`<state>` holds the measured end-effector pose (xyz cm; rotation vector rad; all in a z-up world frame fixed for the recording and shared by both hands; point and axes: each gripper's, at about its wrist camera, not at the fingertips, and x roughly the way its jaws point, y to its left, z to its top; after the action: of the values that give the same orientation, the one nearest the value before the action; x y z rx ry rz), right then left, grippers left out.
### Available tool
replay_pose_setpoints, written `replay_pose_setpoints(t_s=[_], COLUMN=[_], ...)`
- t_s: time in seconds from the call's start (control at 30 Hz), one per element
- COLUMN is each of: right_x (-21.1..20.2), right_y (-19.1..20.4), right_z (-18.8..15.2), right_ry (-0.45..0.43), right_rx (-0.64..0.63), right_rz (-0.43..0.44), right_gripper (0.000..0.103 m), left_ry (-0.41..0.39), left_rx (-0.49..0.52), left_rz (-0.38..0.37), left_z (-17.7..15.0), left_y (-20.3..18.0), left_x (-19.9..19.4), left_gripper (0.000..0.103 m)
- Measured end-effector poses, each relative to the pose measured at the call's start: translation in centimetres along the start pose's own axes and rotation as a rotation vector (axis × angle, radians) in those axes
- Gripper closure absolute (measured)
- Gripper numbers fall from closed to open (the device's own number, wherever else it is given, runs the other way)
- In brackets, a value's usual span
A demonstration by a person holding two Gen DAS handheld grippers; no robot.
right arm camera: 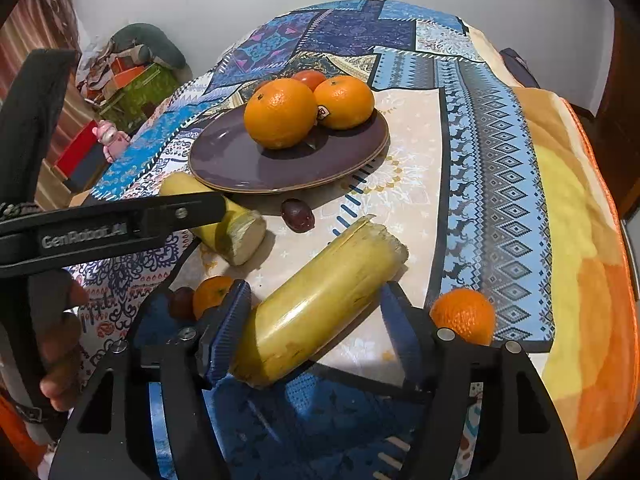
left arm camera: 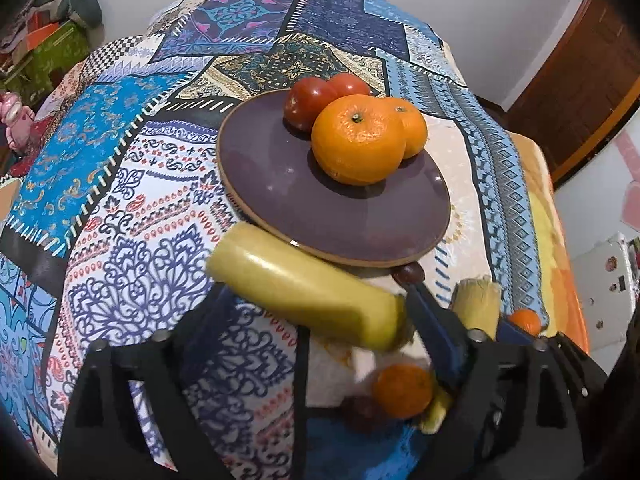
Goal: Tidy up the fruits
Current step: 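Grasp a yellow roll with the right tool while the left grasps the other, lift upright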
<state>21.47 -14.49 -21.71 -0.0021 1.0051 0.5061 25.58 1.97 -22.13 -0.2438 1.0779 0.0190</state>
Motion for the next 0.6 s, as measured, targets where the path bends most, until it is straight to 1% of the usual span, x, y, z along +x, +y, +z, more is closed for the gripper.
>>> replay_pose_setpoints(t_s=[0.03, 0.1, 0.13, 0.23, 0.3, 0.37, 0.4, 0.47, 0.5, 0.57, 0.6], right_x=[0.1, 0.3, 0.3, 0.4, 0.3, 0.0, -0.1, -0.5, -0.6, -1.1, -1.3], right_y=[-0.1, -0.1, 0.0, 0.0, -0.3, -0.8, -0.9, -1.1, -1.2, -1.4, -1.5], right_z=[0.0, 0.1, 0.0, 0.0, -0.1, -0.2, -0.2, -0.3, -0.4, -0.6, -0.6], right_ry=[0.001, 0.004, 0.004, 0.005, 0.004, 0.005, 0.005, 0.004, 0.004, 0.003, 0.003], right_rx=[-0.002, -0.008, -0.011, -0.029, -0.032, -0.029, -0.032, -0.046, -0.054, -0.069, -0.073], right_rz=[0.002, 0.004, 0.003, 0.002, 0.018, 0.034, 0.036, 0.036, 0.034, 0.032, 0.032], right_gripper=[0.036, 0.034, 0.033, 0.035, 0.036, 0.039, 0.042, 0.047, 0.050, 0.054, 0.057], left_ry=[0.003, 0.009, 0.016, 0.032, 0.026, 0.022, 0.022, 0.024, 0.025, 0.032, 0.030], left_rx=[0.007, 0.024, 0.025, -0.001, 0.005, 0.014, 0.016, 0.016, 0.016, 0.014, 0.016], left_rz=[0.013, 0.051, 0.050, 0.001, -0.004, -0.017, -0.026, -0.051, -0.059, -0.081, -0.083], left_z=[0.1, 0.0, -0.1, -0.1, -0.2, -0.4, -0.4, -0.6, -0.6, -0.9, -1.0], left_y=[-0.3, -0.7, -0.6, 0.3, 0.7, 1.2, 1.4, 2.1, 2.3, 2.8, 3.0], left_x=[0.3, 1.0, 1.3, 1.6, 1.2, 0.8, 0.7, 0.2, 0.1, -0.5, -0.7], left_gripper=[0.007, 0.005, 0.004, 0.005, 0.011, 0.019, 0.021, 0.031, 0.033, 0.041, 0.042])
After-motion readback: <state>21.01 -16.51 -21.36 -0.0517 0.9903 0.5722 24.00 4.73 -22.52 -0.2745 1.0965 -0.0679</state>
